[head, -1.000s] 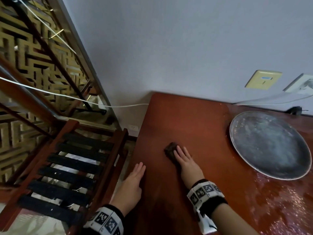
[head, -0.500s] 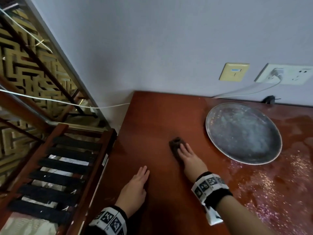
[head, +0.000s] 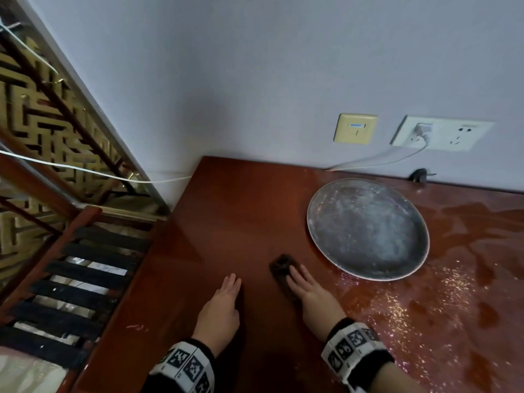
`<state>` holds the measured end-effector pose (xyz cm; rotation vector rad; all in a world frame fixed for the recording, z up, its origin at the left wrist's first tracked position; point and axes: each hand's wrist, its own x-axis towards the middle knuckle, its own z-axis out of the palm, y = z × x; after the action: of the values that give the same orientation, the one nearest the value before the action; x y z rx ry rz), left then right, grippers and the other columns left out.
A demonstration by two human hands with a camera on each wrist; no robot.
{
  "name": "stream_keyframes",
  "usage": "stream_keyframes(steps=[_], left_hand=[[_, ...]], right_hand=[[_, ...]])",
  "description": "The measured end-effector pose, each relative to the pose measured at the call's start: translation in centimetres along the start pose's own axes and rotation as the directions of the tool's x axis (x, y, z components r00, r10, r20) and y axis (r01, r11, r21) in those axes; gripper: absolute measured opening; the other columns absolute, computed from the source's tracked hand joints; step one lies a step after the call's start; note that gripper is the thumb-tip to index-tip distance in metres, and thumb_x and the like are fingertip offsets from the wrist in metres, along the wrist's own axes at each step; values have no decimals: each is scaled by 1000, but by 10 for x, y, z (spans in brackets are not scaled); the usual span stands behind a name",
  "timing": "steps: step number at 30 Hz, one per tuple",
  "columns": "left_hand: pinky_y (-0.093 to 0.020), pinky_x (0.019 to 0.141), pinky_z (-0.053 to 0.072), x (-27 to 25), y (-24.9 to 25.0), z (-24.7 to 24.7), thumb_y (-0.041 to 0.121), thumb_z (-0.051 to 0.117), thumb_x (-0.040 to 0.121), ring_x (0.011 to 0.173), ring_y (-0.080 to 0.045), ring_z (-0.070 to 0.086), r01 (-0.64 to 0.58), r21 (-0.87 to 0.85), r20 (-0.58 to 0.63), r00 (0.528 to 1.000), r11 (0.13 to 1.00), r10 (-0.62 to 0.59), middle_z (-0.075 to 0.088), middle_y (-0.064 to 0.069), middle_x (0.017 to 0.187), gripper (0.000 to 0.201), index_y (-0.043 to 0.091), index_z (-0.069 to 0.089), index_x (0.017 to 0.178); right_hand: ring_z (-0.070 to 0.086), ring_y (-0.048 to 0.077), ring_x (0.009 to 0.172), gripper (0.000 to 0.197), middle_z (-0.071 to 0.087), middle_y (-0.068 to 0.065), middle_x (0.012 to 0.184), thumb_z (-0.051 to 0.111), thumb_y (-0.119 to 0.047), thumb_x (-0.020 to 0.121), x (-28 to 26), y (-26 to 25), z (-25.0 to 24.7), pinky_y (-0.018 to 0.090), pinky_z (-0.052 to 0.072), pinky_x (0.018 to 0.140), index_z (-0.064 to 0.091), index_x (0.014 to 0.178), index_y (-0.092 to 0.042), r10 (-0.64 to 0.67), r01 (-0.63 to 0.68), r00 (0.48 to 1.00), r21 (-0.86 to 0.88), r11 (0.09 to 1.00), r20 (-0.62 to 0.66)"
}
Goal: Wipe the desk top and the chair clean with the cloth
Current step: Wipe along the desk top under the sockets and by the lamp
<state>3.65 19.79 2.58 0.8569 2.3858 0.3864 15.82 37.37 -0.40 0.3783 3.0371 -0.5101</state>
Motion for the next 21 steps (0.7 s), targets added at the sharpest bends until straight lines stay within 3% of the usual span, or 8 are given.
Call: stream_keyframes(steps=[2, 4, 7, 9, 11, 14, 17, 21], left_hand=[[-21, 115, 13, 5, 14, 5, -3, 36, 91, 146, -11, 2, -27, -10, 3, 1000, 1000, 27, 1, 3, 160, 70, 18, 9, 152], [-22, 115, 19, 11, 29, 5, -2, 37, 92, 146, -10, 5, -61, -19, -15, 998, 998, 61, 3, 4, 159, 70, 19, 9, 152], [-21, 112, 23, 23, 52, 4, 2, 39, 94, 145, -11, 12, -95, -48, -24, 995, 994, 94, 10, 1, 159, 67, 20, 10, 152], [-24, 111, 28, 34, 69, 2, 9, 43, 97, 143, -15, 23, -96, -81, -13, 995, 992, 96, 18, -3, 157, 65, 22, 11, 152], [-27, 109, 33, 48, 84, 3, 18, 51, 96, 137, -17, 35, -91, -101, -5, 996, 991, 91, 30, -4, 153, 68, 25, 12, 152], [-27, 106, 36, 70, 103, 7, 28, 63, 89, 129, -13, 44, -69, -129, 9, 997, 989, 71, 46, 2, 141, 80, 29, 12, 151], [-30, 103, 41, 88, 122, 12, 30, 71, 83, 120, -12, 50, -63, -216, 40, 997, 974, 73, 49, 2, 135, 90, 33, 12, 150], [-33, 98, 46, 108, 139, 14, 26, 73, 80, 104, -12, 55, -57, -291, 102, 991, 955, 90, 46, 1, 130, 96, 37, 8, 150]], right_hand=[[49, 11, 124, 63, 57, -9, 130, 43, -8, 61, -21, -4, 9, 10, 50, 77, 64, 116, -28, -110, 107, 987, 24, 994, 118], [58, 2, 112, 58, 61, -21, 120, 33, -20, 64, -53, -7, 22, 3, 46, 64, 60, 112, -38, -188, 189, 970, 9, 982, 155], [56, -7, 106, 50, 64, -25, 111, 35, -24, 66, -67, 15, 7, 3, 46, 71, 69, 98, -43, -221, 221, 975, -16, 975, -9], [61, -6, 95, 43, 72, -13, 98, 47, -10, 71, -64, 43, -14, 10, 50, 71, 72, 97, -33, -5, 51, 965, 167, 985, -261], [68, 11, 77, 39, 73, -1, 92, 63, -6, 82, -63, 81, -41, 21, 50, 65, 66, 115, -27, 406, -271, 828, 358, 893, -386], [60, 30, 91, 70, 56, 16, 113, 67, -21, 84, -65, 128, -76, 38, 49, 81, 32, 144, -27, 759, -627, 633, 473, 619, -153], [51, 42, 108, 91, 38, 24, 128, 72, -25, 80, -55, 155, -85, 48, 42, 94, 12, 148, -35, 855, -742, 518, 517, 427, 38], [49, 36, 104, 100, 36, 22, 126, 74, -14, 77, -43, 170, -77, 49, 38, 98, 7, 147, -38, 841, -735, 529, 555, 389, 111]])
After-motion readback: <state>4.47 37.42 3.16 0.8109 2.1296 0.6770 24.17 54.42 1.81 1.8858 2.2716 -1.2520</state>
